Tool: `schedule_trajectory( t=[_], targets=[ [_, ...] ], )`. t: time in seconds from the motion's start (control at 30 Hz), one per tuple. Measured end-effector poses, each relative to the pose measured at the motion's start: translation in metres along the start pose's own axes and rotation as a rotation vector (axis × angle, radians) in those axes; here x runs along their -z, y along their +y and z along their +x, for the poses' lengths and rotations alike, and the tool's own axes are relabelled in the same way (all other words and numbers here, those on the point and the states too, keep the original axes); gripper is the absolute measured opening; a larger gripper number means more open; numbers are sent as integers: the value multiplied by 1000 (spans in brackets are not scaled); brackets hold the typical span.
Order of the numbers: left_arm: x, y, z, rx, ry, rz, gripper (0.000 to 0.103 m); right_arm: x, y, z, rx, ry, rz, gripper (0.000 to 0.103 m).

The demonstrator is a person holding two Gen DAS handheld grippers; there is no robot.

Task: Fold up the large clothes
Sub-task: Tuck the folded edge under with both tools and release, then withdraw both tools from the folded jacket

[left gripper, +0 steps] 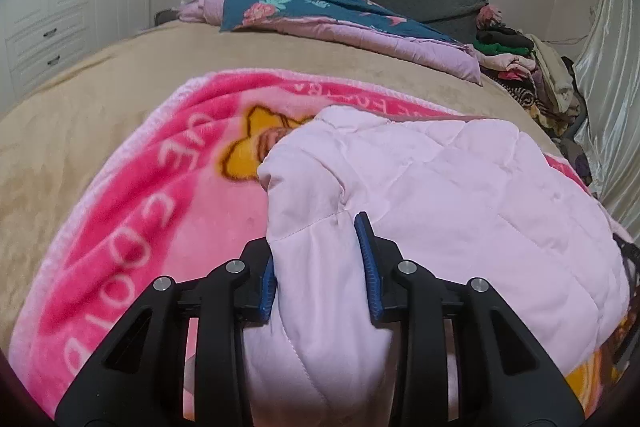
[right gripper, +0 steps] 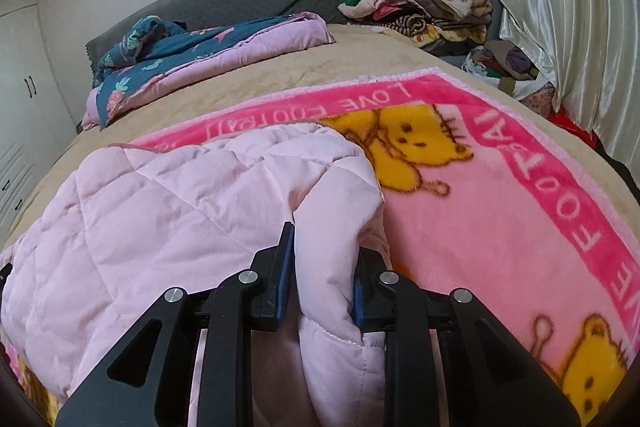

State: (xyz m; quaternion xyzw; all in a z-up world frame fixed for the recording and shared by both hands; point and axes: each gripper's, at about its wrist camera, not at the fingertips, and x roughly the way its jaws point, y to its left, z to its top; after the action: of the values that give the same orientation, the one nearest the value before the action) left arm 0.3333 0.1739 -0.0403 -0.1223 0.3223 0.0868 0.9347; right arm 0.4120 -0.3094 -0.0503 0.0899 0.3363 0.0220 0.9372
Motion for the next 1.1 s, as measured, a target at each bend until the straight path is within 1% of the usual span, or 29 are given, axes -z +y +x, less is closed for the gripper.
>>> schedule_trajectory(
  t=[0.1, 0.2, 0.27, 0.3, 0.37, 0.43, 0.47, 0.5, 0.53, 0.57, 0.63, 0.67, 0.73, 0.8, 0.9, 1.1],
  targets=[
    [0, -2, -3, -8, 6, 3, 27, 2, -2, -2, 0, 14, 4, 28],
    [1, -4, -7, -23, 9, 15, 29, 2, -7, -9, -18, 24, 34, 42],
    [1, -4, -11, -26, 11, 11, 30, 2, -9, -17, -43, 18, 38, 61],
    [1, -4, -13, -29, 12, 11, 33, 3, -8, -23, -52, 10, 35, 65],
    [2, -4, -18, -33, 8, 11, 40, 5, -4, -35, -63, -8, 17, 80],
    [1, -5, -24, -34, 2, 18, 51, 8, 0, -48, -76, -29, 7, 88],
    [1, -6, -29, -35, -4, 20, 53, 8, 2, -53, -82, -37, 4, 91],
    [1, -6, -33, -36, -10, 20, 59, 9, 4, -60, -91, -44, 2, 92],
    [1, -6, -38, -36, -20, 17, 68, 10, 5, -67, -104, -51, 4, 95],
    [1, -7, -43, -34, -29, 15, 71, 11, 5, -73, -117, -58, 9, 97],
    [0, -7, -54, -32, -51, 16, 80, 13, 7, -83, -136, -66, 14, 98],
    [0, -8, -59, -36, -63, 19, 82, 14, 7, -89, -136, -73, 14, 99],
    [0, -8, -68, -44, -78, 20, 92, 17, 8, -100, -140, -85, 10, 99],
    [-1, -7, -77, -38, -91, 7, 94, 18, 10, -110, -139, -94, 0, 99],
    [-1, -2, -85, -11, -85, -26, 94, 22, 13, -124, -129, -109, -17, 99],
    [9, -2, -103, -37, -80, -10, 94, 31, 13, -145, -136, -123, -20, 99]
  ],
)
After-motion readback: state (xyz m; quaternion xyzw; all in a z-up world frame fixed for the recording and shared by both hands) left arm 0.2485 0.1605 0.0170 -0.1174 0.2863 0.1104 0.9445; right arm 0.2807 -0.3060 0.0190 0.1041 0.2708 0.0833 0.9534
